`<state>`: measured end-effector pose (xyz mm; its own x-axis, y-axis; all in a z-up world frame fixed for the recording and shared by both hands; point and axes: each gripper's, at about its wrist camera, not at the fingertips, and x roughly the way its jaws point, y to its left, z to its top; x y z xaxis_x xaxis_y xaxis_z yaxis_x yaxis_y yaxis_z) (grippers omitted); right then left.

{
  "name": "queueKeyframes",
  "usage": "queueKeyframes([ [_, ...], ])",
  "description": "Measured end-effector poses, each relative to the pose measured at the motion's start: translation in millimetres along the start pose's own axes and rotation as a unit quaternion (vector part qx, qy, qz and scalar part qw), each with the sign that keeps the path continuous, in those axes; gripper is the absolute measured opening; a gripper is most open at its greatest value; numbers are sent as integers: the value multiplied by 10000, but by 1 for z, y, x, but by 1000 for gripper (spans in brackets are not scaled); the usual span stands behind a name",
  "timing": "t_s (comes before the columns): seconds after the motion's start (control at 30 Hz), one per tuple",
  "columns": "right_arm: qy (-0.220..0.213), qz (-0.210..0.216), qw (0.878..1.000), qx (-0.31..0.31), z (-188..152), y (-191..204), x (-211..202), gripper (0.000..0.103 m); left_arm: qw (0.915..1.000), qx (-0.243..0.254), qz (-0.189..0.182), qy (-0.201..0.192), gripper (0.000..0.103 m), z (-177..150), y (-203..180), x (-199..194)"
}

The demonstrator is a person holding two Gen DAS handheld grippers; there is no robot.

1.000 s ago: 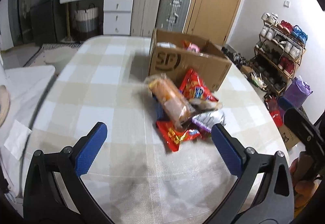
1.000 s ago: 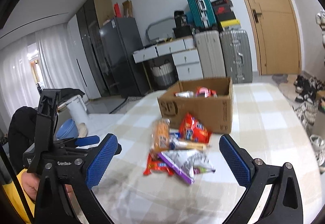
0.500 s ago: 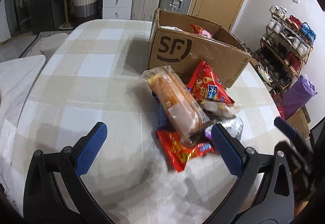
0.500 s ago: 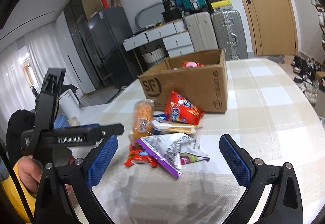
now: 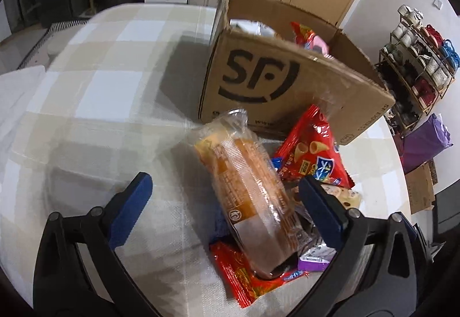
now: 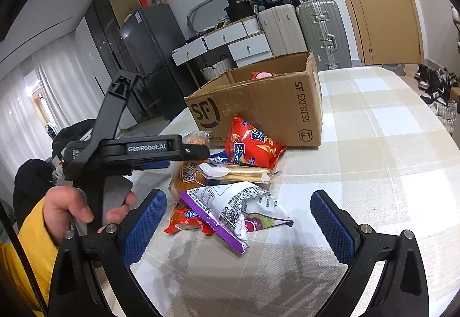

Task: Organize snacks
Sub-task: 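Grasp the bread roll bag with the left tool while the right tool grasps the white-purple chip bag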

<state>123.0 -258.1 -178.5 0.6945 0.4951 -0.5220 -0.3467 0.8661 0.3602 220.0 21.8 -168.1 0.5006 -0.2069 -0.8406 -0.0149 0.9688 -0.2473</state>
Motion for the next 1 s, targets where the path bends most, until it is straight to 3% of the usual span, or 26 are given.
queueKeyframes([
  [0.07,40,40,10000,48,-1,-1,2,102,9999,-69,-106,93,79,2,4,6],
  [0.13,78,63,9999,72,-1,-2,4,102,9991,-200,-355,78,58,1,11,6],
  [0.17,102,64,9999,76,-1,-2,5,102,9981,-250,-553,67,43,2,14,6],
  [0.2,128,60,9999,75,-2,-2,6,102,9974,-267,-674,66,39,3,17,5],
  [0.3,174,51,9998,59,-3,0,8,102,9958,-160,-896,-12,35,4,21,2],
  [0.67,471,-13,9989,-75,-6,8,20,102,9941,-148,-1053,-202,34,12,36,-11],
  [1.0,961,80,9951,-216,9,-2,59,102,9922,-150,-1208,-259,34,-18,61,-44],
])
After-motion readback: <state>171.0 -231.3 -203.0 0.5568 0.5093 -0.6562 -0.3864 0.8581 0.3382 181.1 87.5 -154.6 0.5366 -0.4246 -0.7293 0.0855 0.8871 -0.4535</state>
